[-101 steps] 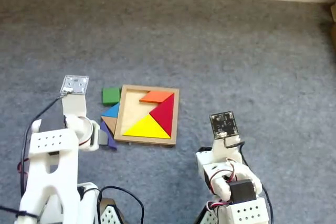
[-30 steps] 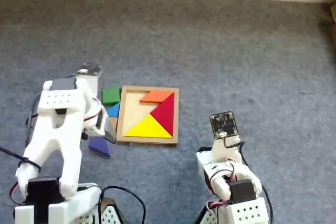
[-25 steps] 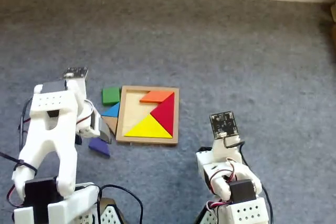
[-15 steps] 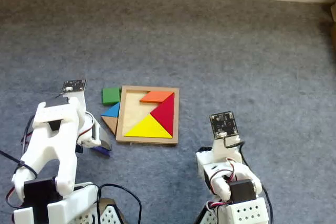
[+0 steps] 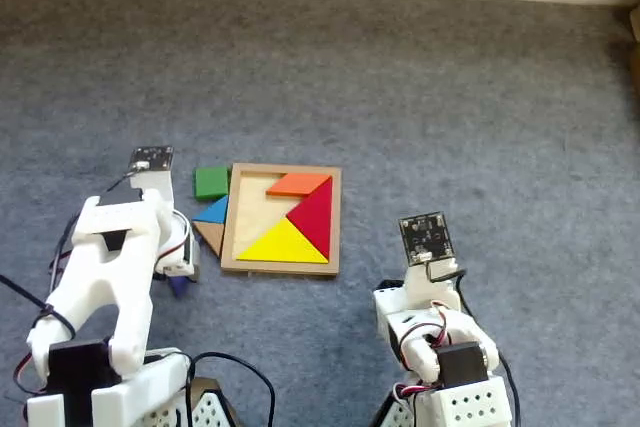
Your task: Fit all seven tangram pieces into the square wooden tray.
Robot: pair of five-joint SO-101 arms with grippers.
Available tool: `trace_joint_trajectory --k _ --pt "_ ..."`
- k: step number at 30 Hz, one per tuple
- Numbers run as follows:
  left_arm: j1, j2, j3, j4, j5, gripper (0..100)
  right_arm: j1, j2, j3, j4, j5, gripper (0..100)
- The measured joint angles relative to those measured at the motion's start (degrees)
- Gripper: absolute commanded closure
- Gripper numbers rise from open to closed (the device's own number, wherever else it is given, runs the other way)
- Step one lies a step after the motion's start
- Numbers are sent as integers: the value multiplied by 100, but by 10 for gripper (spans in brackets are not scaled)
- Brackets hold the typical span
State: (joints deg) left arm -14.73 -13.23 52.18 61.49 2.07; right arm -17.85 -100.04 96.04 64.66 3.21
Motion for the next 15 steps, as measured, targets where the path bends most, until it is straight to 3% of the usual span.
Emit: trace_joint_trajectory --k 8,15 --pt "9 0 -97 62 -730 850 0 0 0 0 0 992" --pt "26 0 -782 651 -862 850 0 0 0 0 0 992"
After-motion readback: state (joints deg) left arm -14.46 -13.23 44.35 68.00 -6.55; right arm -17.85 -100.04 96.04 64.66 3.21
